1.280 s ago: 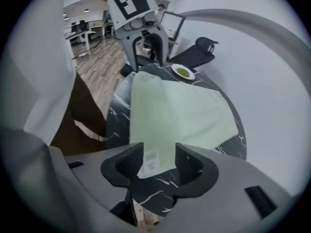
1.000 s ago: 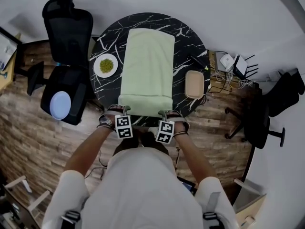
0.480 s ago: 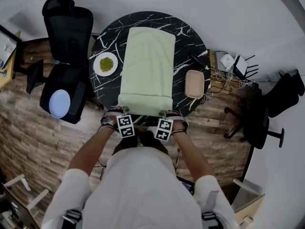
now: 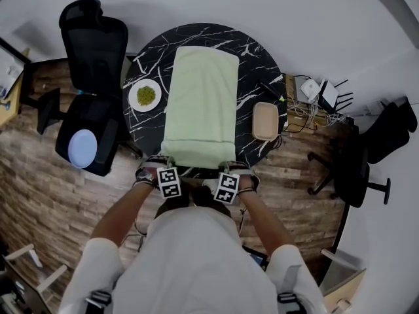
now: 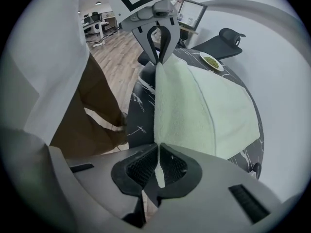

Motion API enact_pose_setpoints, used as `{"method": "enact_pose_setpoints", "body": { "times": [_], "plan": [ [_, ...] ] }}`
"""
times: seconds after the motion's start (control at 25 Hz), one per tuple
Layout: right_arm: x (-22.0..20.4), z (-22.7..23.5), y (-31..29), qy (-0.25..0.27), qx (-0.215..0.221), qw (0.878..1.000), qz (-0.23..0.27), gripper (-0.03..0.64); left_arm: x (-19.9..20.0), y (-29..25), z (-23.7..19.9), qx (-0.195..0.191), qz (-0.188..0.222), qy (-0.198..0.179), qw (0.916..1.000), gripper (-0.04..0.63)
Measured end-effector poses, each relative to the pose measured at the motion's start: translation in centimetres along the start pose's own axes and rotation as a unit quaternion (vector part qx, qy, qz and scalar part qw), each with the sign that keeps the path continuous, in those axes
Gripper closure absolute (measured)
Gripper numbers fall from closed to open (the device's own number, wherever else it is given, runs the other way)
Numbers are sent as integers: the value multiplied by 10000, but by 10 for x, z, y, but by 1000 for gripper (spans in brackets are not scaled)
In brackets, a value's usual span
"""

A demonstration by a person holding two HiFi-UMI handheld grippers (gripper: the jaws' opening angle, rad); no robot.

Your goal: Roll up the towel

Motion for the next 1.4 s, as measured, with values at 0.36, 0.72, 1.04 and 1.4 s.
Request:
{"method": "enact_pose_setpoints", "body": {
  "times": [0.36,0.72,1.04,1.4],
  "plan": [
    [1,-74,37,-204,1125,9932,201,611,-4,44,65,-974,212,-206,9948,584],
    [-1,-92,59,-574,1542,9859,292,611,2,63,85,-1414,238,-355,9890,584],
    [1,-2,82,-1023,593,9913,581,609,13,81,-6,-489,395,-27,9980,584],
    [7,97,54,-511,-285,9981,200,609,16,47,-86,398,78,-333,9986,584]
  ]
}}
Point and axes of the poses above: the fingertips, and each gripper's own axes: y backward along the fingers, z to its right, x out of its top, the point moved 3 cm from there along y, backward along the fingers, and after that the axes turned 1 degree about x, right-handed, at the moved point
